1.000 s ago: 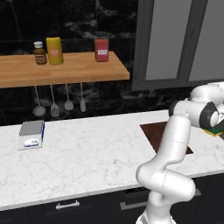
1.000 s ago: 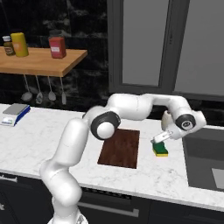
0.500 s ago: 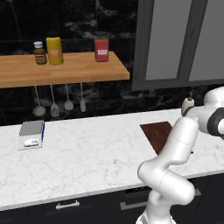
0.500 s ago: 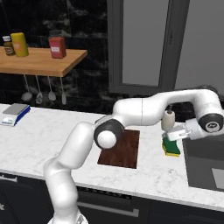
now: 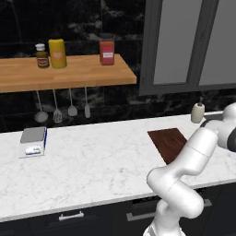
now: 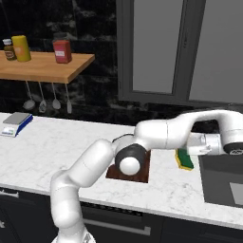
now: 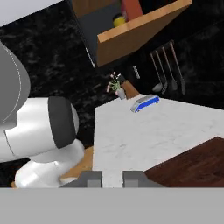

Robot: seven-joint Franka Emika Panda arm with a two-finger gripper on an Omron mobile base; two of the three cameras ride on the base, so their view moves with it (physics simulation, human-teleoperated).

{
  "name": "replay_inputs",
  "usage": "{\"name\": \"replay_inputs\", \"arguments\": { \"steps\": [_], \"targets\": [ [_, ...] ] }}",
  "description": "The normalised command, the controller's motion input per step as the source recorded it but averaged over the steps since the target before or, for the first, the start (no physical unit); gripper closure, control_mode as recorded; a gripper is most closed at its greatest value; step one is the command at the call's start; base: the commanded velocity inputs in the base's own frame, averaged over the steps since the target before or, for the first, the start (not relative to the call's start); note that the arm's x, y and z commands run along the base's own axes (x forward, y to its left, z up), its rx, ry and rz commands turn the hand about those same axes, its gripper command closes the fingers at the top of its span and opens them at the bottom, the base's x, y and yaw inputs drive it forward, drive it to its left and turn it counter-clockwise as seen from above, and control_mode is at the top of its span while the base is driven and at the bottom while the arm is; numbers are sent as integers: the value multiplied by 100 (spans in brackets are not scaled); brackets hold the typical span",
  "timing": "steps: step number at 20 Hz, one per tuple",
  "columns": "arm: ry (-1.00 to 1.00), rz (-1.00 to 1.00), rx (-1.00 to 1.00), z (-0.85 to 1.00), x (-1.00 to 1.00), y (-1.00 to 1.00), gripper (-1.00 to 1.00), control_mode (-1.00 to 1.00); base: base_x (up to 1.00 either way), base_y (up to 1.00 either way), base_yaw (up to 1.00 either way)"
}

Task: Pick up the sponge from the counter and clean the cutting board by briefly scrubbing or pressing down on the cutting board. Once finished, release the sponge.

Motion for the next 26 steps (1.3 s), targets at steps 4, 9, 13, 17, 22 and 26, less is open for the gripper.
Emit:
{"name": "replay_inputs", "arguments": {
  "steps": [4,9,13,17,22,26],
  "targets": [
    [-11,0,1,-100,14,12,100,-100,0,0,0],
    [-7,0,0,-57,8,0,100,-100,0,0,0],
    [-6,0,0,-24,0,0,100,-100,0,0,0],
    [-6,0,0,-80,0,0,100,-100,0,0,0],
    [-5,0,0,-53,1,0,100,-100,0,0,0],
    [-4,0,2,0,24,0,100,-100,0,0,0]
  ]
}}
